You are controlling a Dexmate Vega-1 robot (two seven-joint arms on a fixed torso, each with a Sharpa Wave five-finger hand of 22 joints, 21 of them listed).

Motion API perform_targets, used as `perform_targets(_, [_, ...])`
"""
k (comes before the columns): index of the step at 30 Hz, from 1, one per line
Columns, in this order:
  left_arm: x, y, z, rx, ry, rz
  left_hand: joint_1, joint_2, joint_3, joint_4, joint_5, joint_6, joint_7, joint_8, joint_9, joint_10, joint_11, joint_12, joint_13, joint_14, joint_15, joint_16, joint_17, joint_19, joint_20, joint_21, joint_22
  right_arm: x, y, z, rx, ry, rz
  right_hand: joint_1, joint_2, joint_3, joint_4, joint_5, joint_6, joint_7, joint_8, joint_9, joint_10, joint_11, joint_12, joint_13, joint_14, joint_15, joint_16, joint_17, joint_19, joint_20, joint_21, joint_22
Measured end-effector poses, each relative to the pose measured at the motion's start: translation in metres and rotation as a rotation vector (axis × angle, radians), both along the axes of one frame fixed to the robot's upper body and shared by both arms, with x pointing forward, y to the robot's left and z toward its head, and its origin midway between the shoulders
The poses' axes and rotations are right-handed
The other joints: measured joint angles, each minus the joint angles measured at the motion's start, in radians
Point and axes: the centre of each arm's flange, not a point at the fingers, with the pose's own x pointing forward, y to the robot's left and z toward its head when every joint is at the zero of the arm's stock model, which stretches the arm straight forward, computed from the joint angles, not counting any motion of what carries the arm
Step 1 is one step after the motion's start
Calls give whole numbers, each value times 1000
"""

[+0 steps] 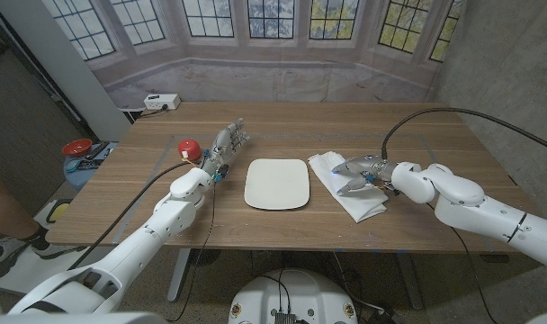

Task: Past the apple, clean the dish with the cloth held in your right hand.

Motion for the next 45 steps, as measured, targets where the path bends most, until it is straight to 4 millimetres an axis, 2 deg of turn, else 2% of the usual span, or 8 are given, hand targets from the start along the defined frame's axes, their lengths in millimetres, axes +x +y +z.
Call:
perform_targets(5, [0, 0, -1, 0, 2, -3, 0, 0, 0, 0, 0, 0, 0, 0, 0, 0, 0, 0, 0, 0, 0, 0, 0, 0, 0, 0, 0, 0, -2, -3, -3, -16, 11, 18, -7, 6, 0, 7, 57, -11, 14, 0, 56, -8, 7, 2, 48, -21, 15, 5, 29, -1, 4, 0])
perform_targets(8, [0, -1, -2, 0, 3, -5, 0, 0, 0, 0, 0, 2, 2, 0, 0, -4, -4, 0, 0, 0, 0, 0, 0, 0, 0, 0, 0, -1, -2, -4, -4, -40, 25, 24, -13, 12, -2, 11, 89, -18, 18, 0, 90, -13, 10, 2, 80, -42, 20, 5, 49, -13, 4, 0])
perform_targets(12, [0, -1, -4, 0, 5, -6, 0, 0, 1, -1, 0, 5, 5, 0, 0, -4, -4, 0, 0, 0, 0, 0, 0, 0, 0, 0, 0, -1, -1, -5, -7, -60, 40, 32, -13, 19, -3, 13, 114, -22, 22, 1, 114, -21, 17, 7, 97, -52, 24, 5, 57, -22, 4, 0])
perform_targets(20, [-1, -1, -4, 2, 4, -8, 0, 0, 3, -3, 0, 5, 5, 0, 0, -4, -4, -4, 0, 0, 0, 0, 0, 0, 0, 0, 0, -1, -2, -10, -9, -88, 56, 43, -17, 28, -3, 15, 156, -32, 29, 1, 150, -32, 21, 9, 118, -52, 24, 5, 69, -20, 4, 0])
perform_targets(31, [1, 1, -6, 7, 9, -9, 0, 0, 3, -3, 0, 5, 5, 0, 0, -4, -4, -4, 0, 0, 0, 0, 0, 4, 4, 0, 0, 0, 0, -11, -7, -143, 79, 57, -29, 38, 0, 26, 236, -46, 41, 0, 230, -40, 21, 9, 181, -51, 35, 5, 104, -30, 4, 0])
perform_targets(37, [2, 2, -6, 12, 10, -10, 0, 0, 5, -5, 0, 11, 11, 0, 0, -4, -4, -4, 0, 0, 0, 0, 0, 4, 4, 0, 0, 2, -1, -15, -6, -175, 97, 70, -33, 58, 2, 37, 325, -53, 55, 0, 316, -45, 30, 11, 246, -54, 43, 5, 142, -42, 4, 0])
perform_targets(45, [3, 2, -8, 19, 13, -12, 0, 0, 7, -7, 0, 11, 11, 0, 0, -4, -4, -4, 0, 4, -4, 0, 0, 4, 4, 0, 0, 2, -1, -16, -7, -225, 127, 79, -34, 70, 4, 45, 397, -55, 63, 1, 387, -45, 38, 14, 296, -55, 44, 5, 170, -51, 4, 0])
